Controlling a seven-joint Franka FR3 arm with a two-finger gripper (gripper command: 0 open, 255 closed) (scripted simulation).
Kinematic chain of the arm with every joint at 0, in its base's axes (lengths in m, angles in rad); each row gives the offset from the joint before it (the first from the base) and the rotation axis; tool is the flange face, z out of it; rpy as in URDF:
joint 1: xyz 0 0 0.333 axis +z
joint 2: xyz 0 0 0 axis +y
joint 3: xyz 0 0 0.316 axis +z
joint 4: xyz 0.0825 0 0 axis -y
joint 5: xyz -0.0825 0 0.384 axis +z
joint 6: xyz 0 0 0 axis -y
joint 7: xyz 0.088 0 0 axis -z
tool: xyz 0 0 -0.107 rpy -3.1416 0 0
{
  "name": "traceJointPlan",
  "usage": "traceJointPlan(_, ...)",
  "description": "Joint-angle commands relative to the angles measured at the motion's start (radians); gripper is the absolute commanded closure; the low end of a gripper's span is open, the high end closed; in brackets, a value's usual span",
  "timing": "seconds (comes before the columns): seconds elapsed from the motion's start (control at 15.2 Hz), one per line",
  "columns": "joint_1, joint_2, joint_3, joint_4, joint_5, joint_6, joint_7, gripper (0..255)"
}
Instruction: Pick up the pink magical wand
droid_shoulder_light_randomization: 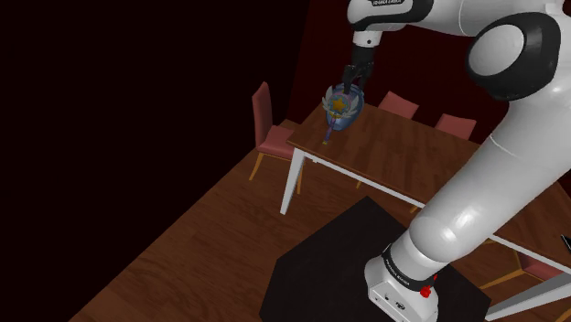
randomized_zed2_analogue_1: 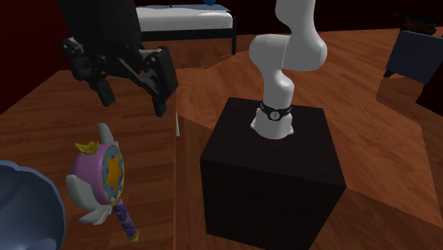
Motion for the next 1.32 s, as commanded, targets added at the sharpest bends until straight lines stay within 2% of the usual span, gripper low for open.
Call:
traceJointPlan(0.0, -0.02, 0.077, -0.015, 0.086, 0.019, -0.004, -0.033, 0)
traceJointPlan(0.2, -0.053, 0.192, -0.029, 0.224, 0.051, -0.022, -0.074, 0)
traceJointPlan(0.79, -0.052, 0.196, -0.026, 0.128, 0.051, 0.078, -0.067, 0)
traceJointPlan(0.86, -0.052, 0.195, -0.026, 0.126, 0.051, 0.08, -0.067, 255)
traceJointPlan(1.25, -0.051, 0.195, -0.026, 0.127, 0.051, 0.078, -0.066, 255)
